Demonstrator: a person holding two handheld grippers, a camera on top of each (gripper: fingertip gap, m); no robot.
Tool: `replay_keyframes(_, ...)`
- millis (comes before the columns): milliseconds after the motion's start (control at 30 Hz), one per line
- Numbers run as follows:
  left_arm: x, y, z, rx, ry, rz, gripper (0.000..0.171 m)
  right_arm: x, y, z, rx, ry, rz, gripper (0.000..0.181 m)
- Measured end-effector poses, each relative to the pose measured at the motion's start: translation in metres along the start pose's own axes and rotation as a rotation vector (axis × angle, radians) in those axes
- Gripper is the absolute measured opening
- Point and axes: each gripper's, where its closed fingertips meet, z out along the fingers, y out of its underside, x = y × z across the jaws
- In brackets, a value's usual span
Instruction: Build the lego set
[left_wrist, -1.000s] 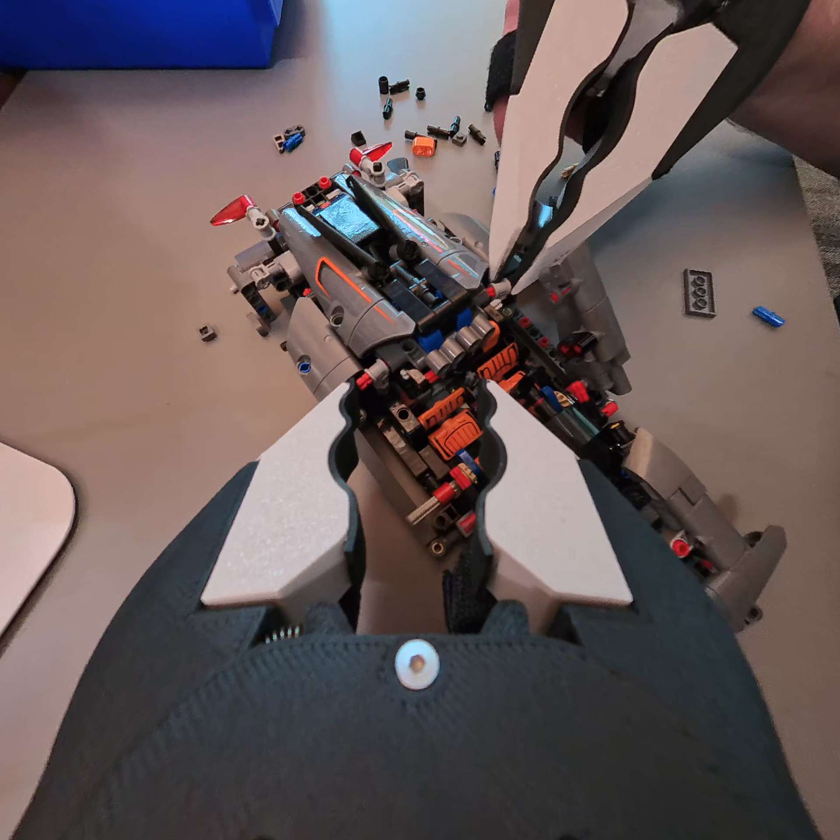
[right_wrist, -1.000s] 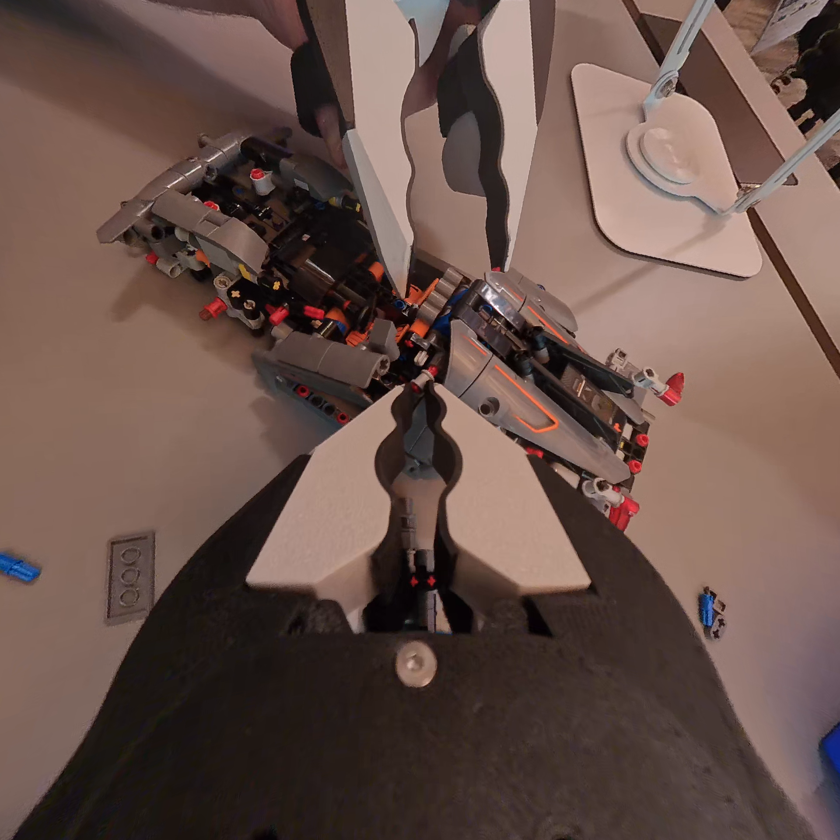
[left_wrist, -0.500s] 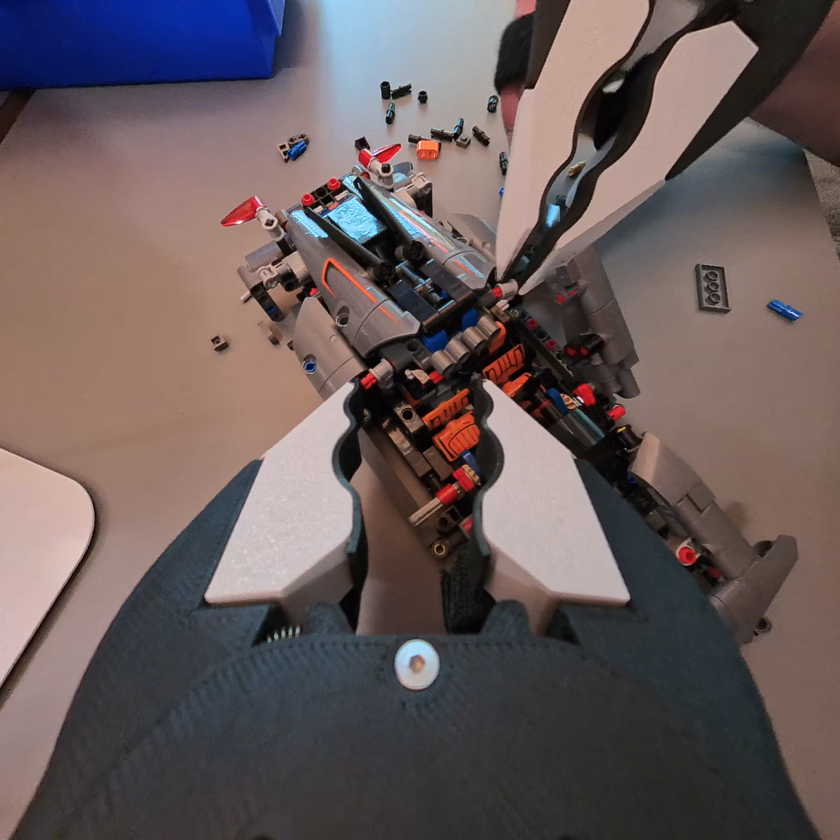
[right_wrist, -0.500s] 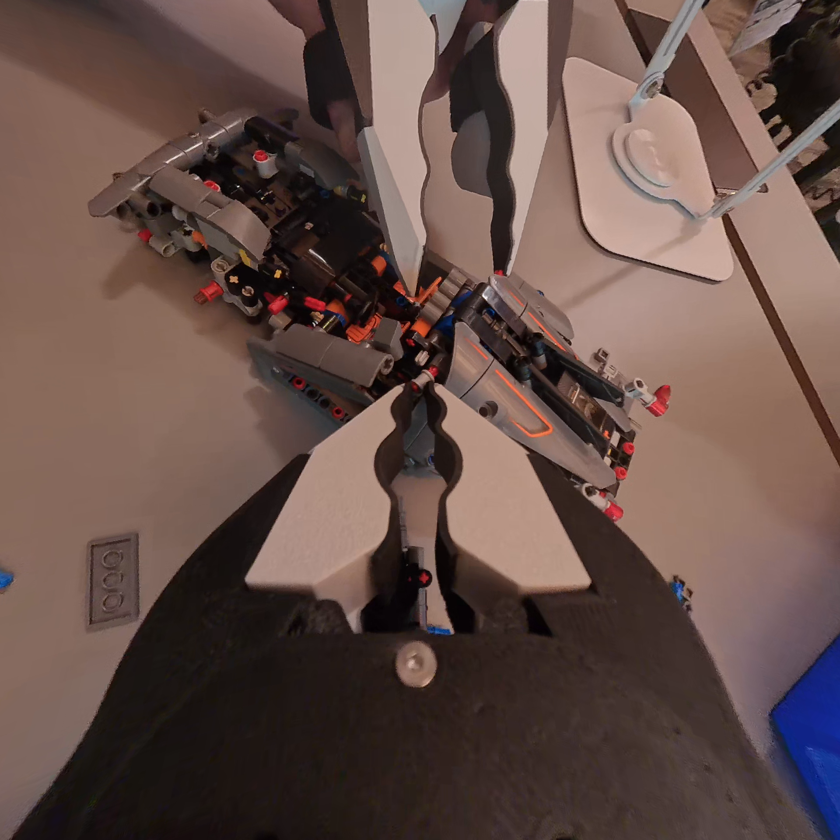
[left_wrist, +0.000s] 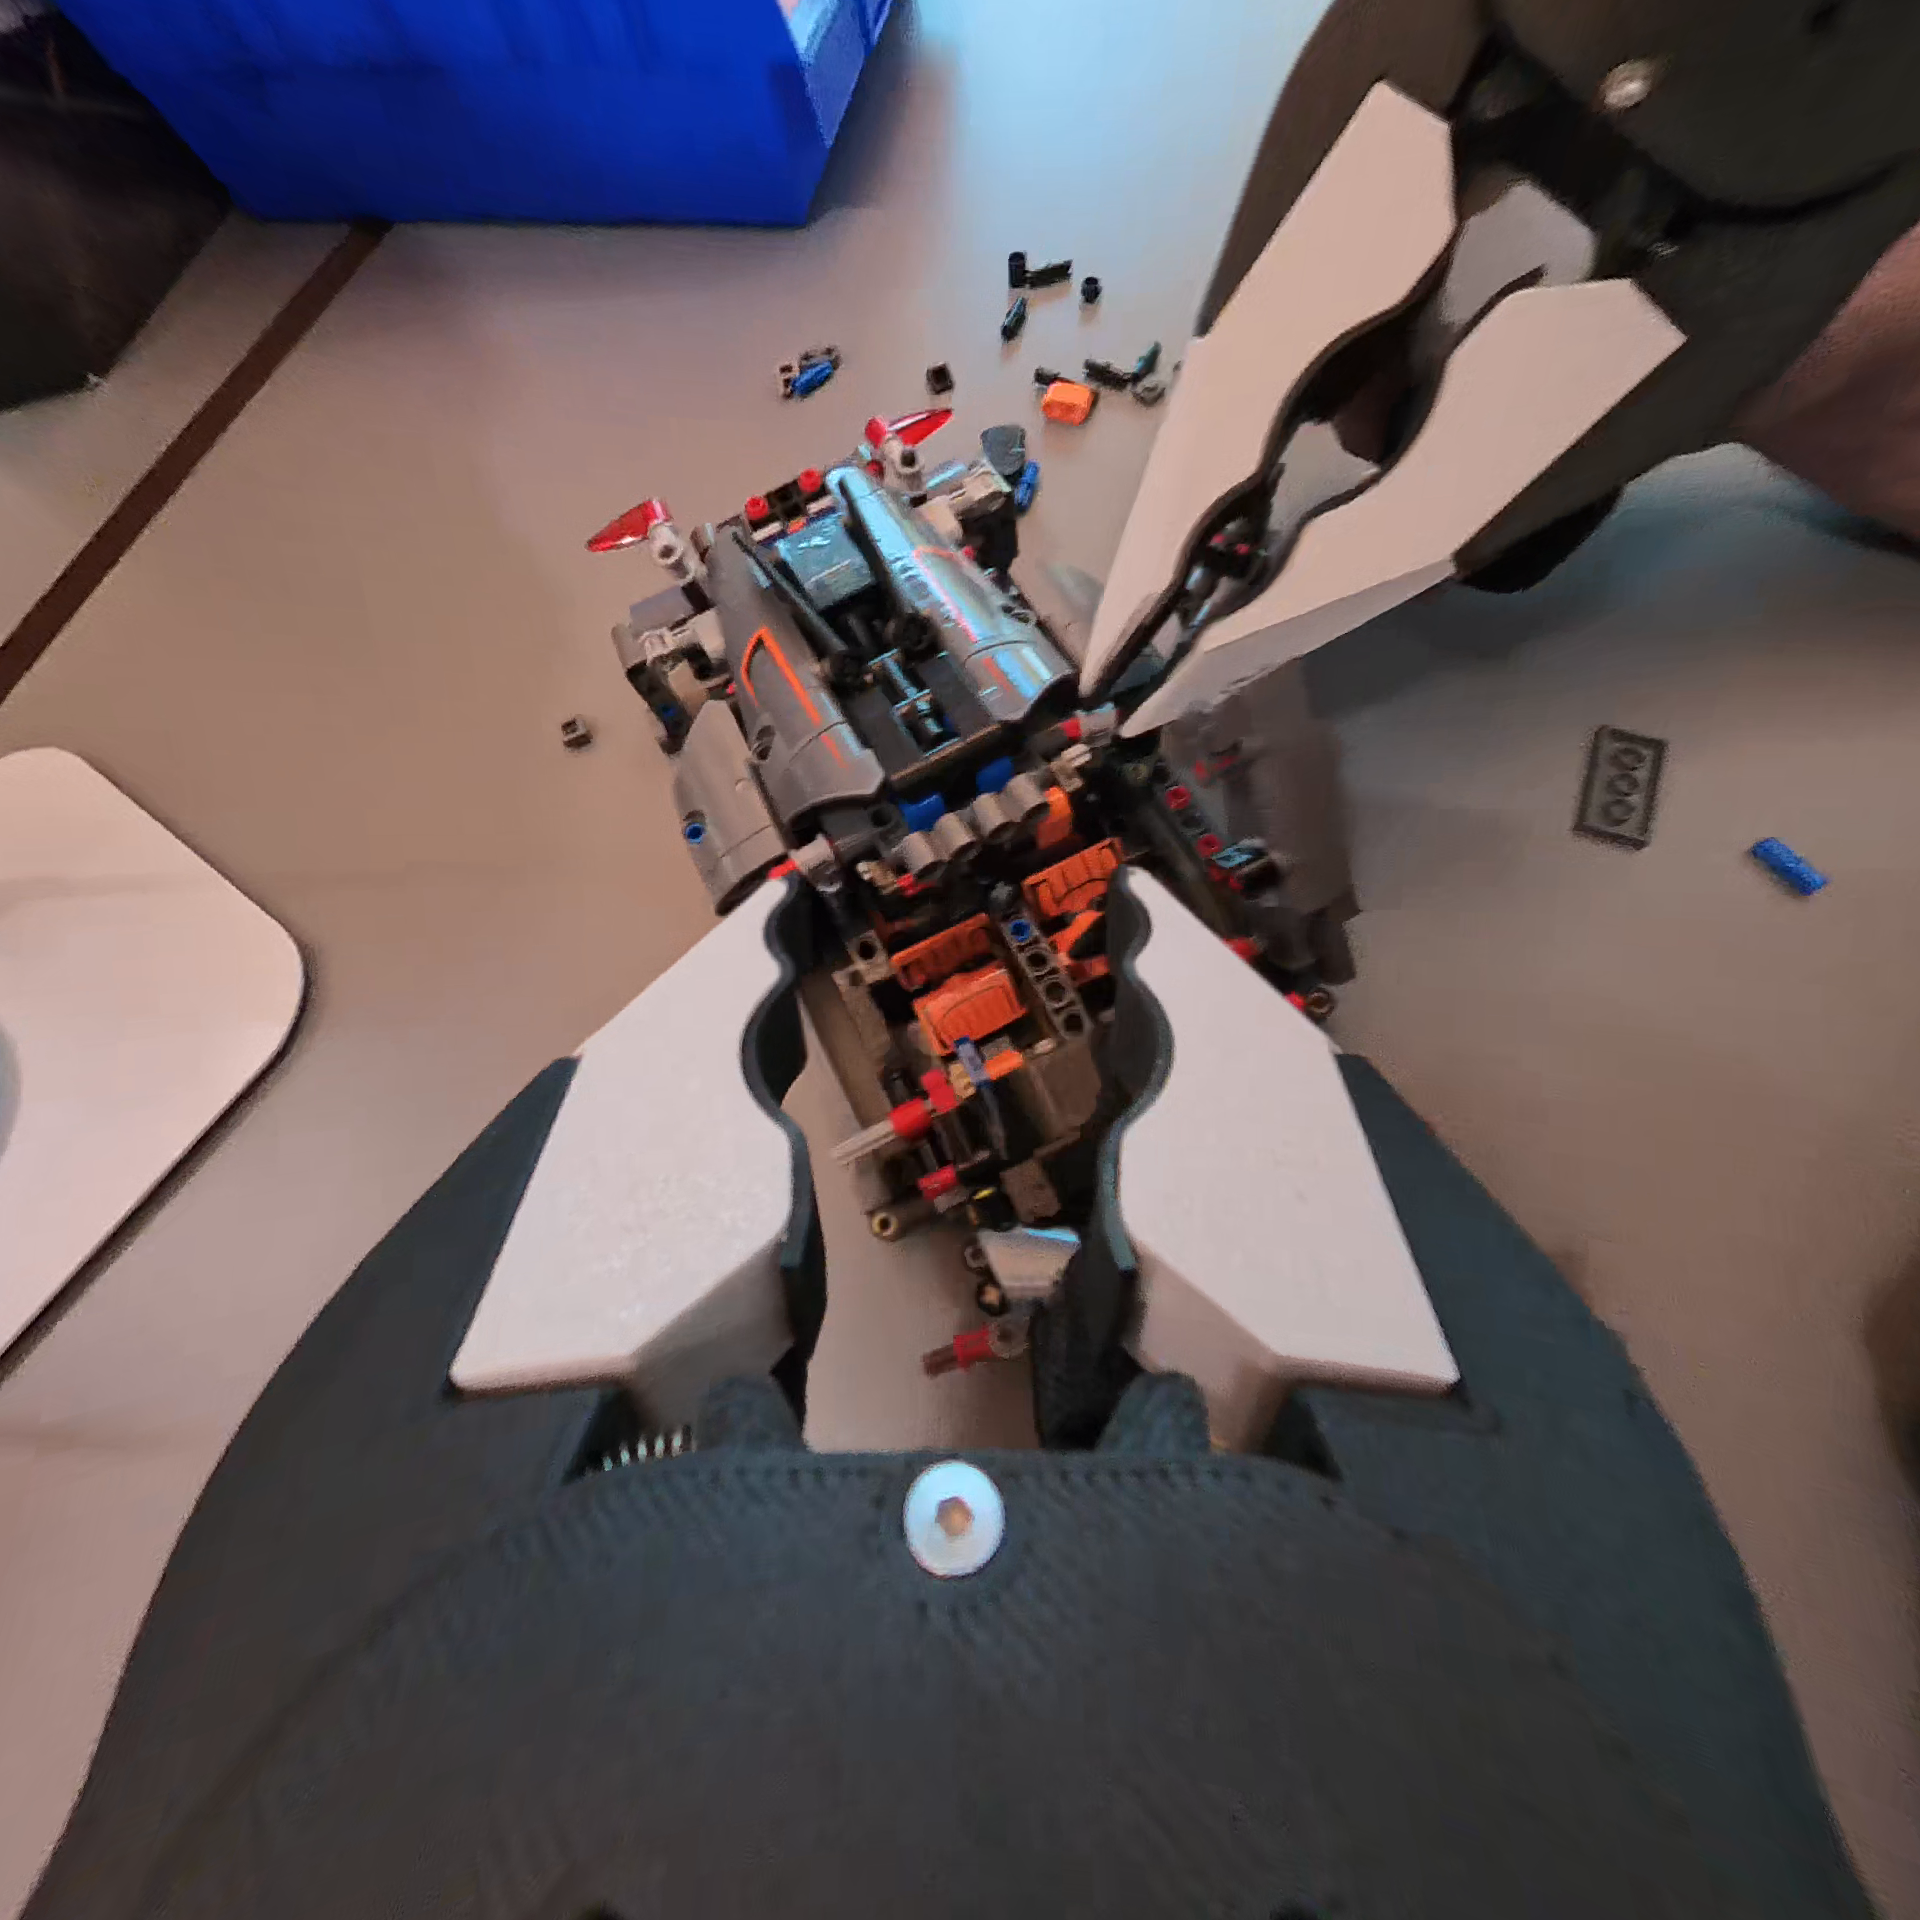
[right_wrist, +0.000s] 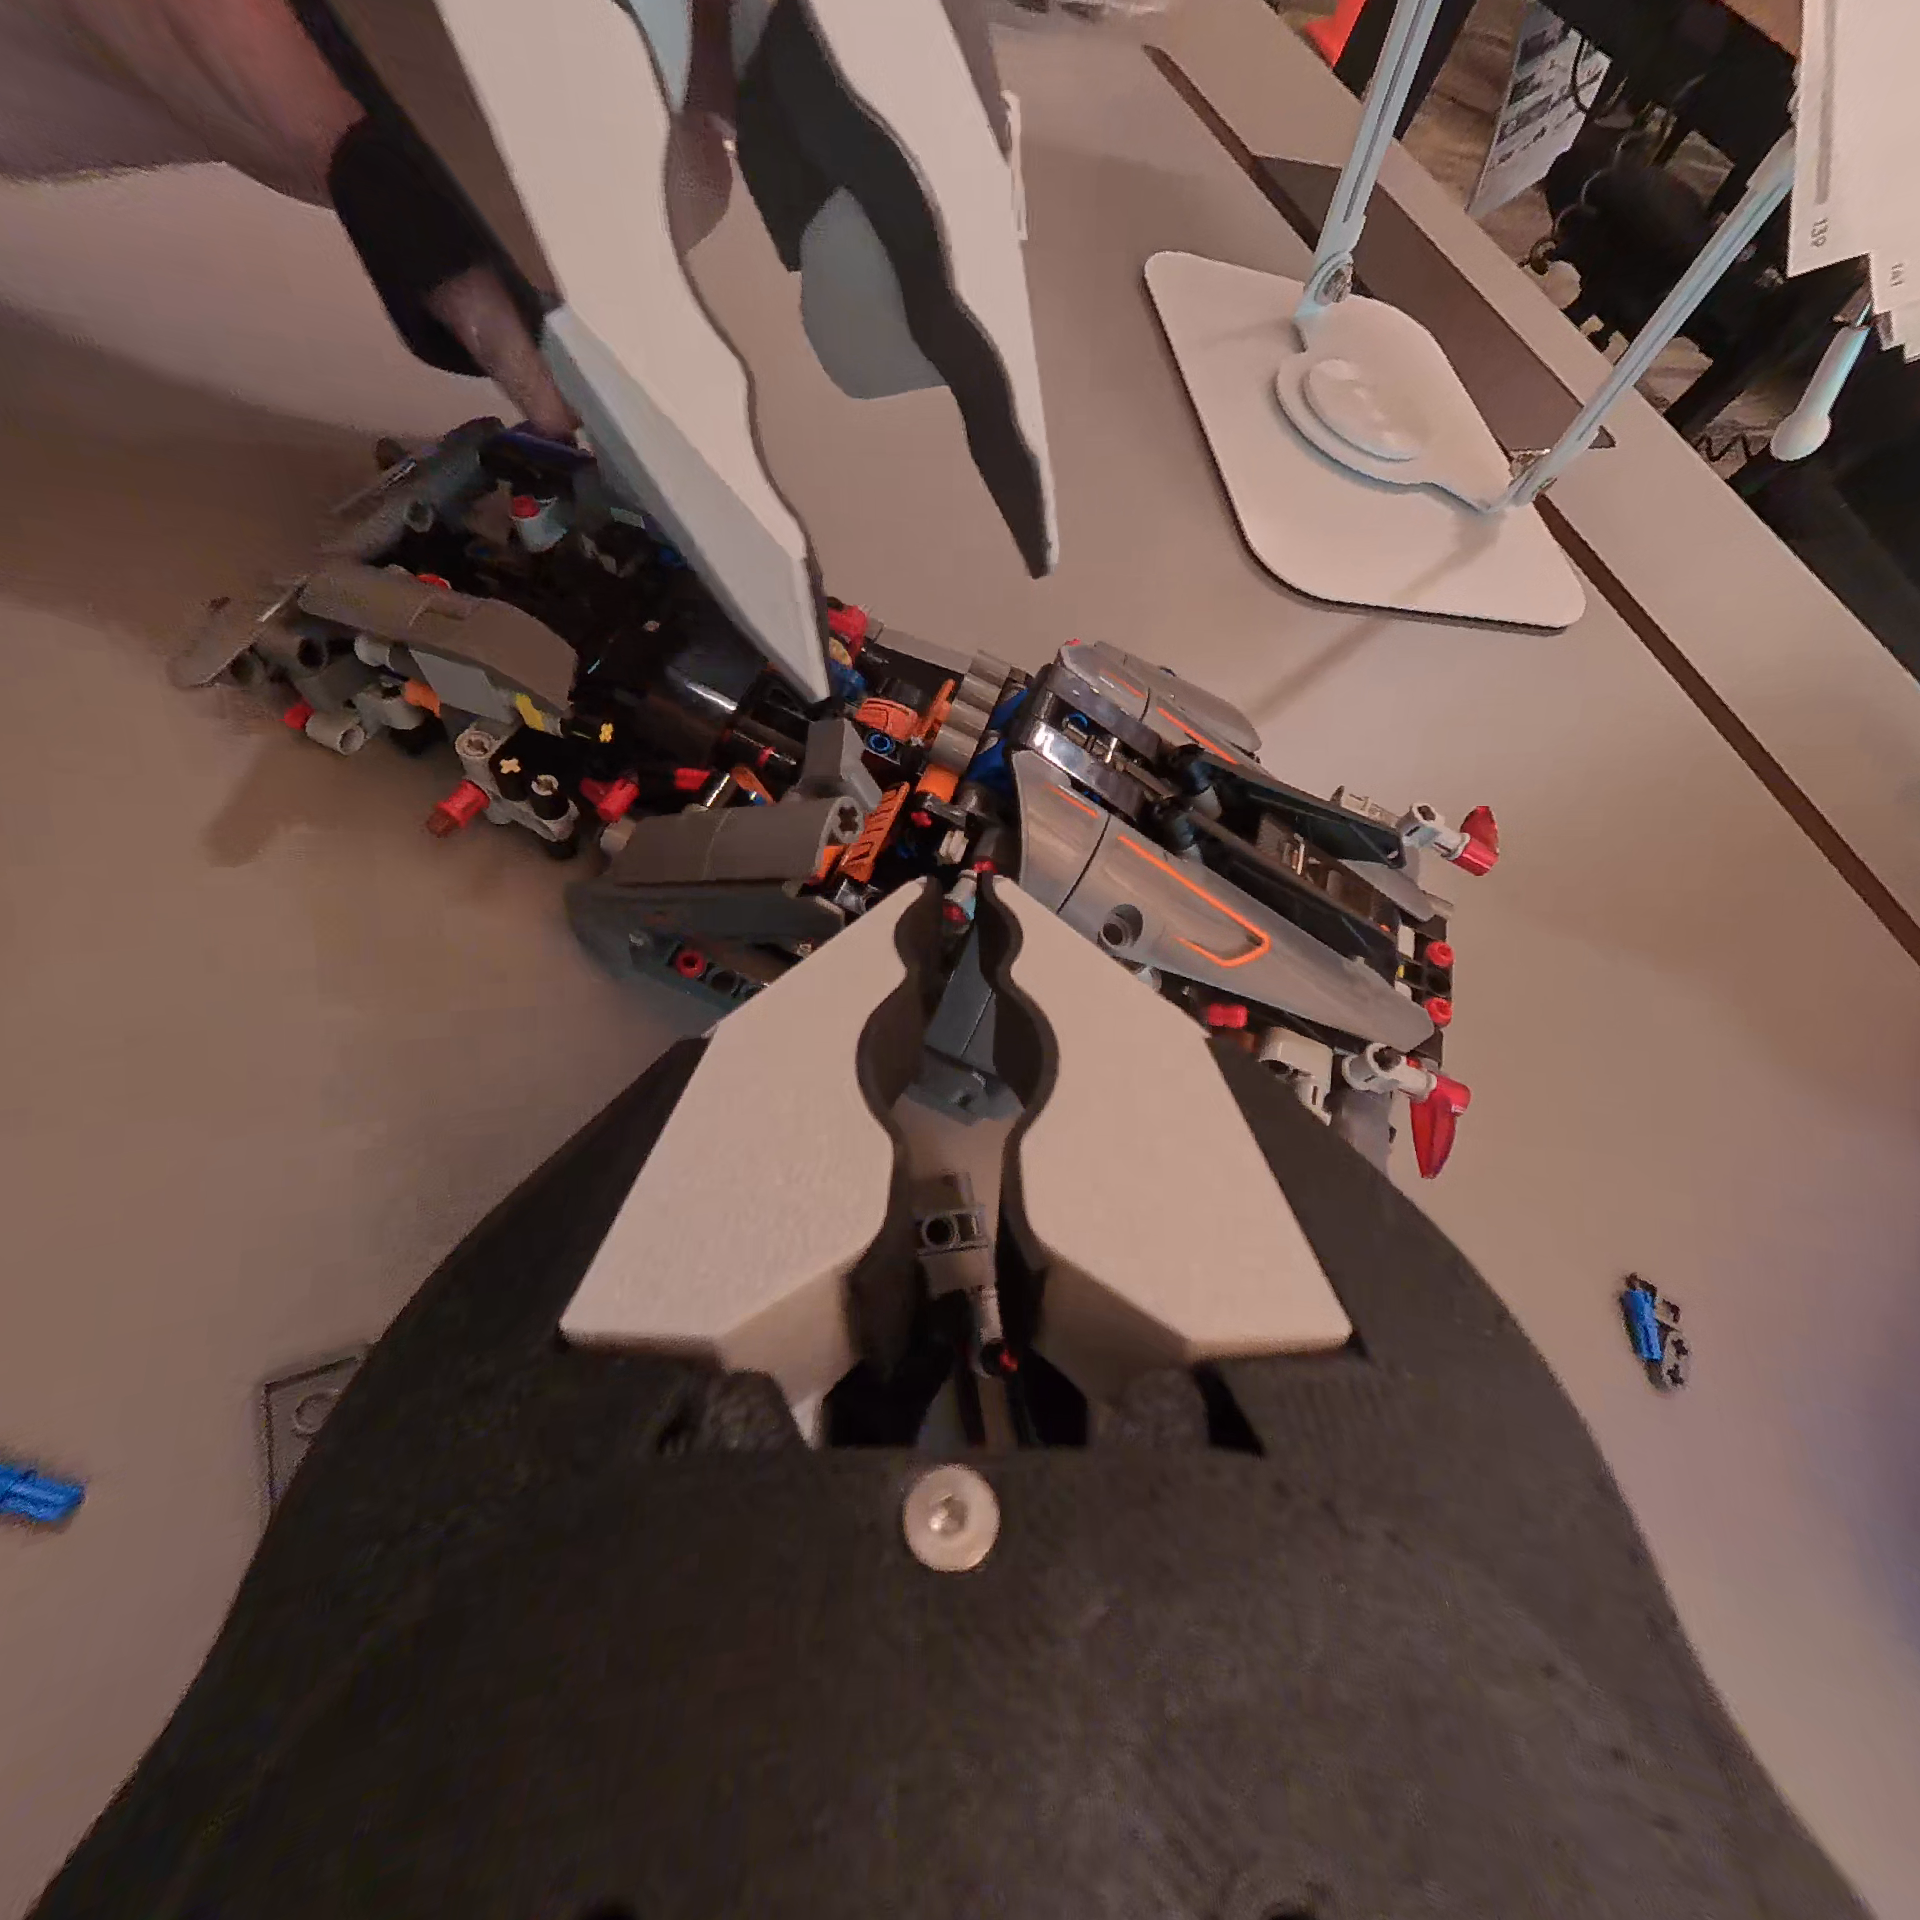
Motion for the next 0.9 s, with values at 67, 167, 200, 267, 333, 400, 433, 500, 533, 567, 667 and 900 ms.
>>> replay_keyframes(67,0.008,-0.002,0.003,-0.009,-0.013,0.013,0.05,0.0,0.0,0.0,0.001,0.001,0.011,0.003)
replay_keyframes(167,0.012,-0.001,0.013,-0.036,-0.04,-0.033,0.051,0.0,0.001,0.0,-0.016,0.019,0.007,0.003)
replay_keyframes(200,0.013,-0.002,0.015,-0.034,-0.04,-0.049,0.05,0.0,0.001,0.0,-0.017,0.026,0.004,0.003)
replay_keyframes(267,0.012,-0.001,0.018,-0.039,-0.049,-0.09,0.05,0.002,0.001,-0.002,-0.02,0.042,0.002,0.004)
replay_keyframes(333,0.01,-0.002,0.019,-0.048,-0.067,-0.117,0.048,0.001,0.003,-0.002,-0.022,0.039,0.005,0.004)
replay_keyframes(400,0.007,-0.002,0.02,-0.056,-0.088,-0.136,0.045,0.0,0.004,-0.001,-0.027,0.039,0.005,0.004)
replay_keyframes(433,0.008,-0.002,0.021,-0.06,-0.088,-0.137,0.045,0.001,0.004,0.0,-0.03,0.042,0.006,0.004)
replay_keyframes(500,0.005,-0.002,0.022,-0.07,-0.11,-0.135,0.041,0.001,0.003,0.001,-0.03,0.045,0.015,0.002)
replay_keyframes(533,0.004,-0.003,0.023,-0.068,-0.109,-0.139,0.041,0.001,0.003,0.001,-0.029,0.046,0.01,0.002)
replay_keyframes(567,0.003,-0.003,0.024,-0.065,-0.11,-0.143,0.04,0.001,0.003,0.001,-0.026,0.043,0.02,0.002)
replay_keyframes(667,0.002,-0.003,0.025,-0.062,-0.114,-0.143,0.039,0.003,0.004,0.001,-0.025,0.043,0.029,0.002)
replay_keyframes(900,0.001,-0.003,0.026,-0.045,-0.093,-0.126,0.039,0.005,0.004,0.002,-0.026,0.037,0.036,0.002)
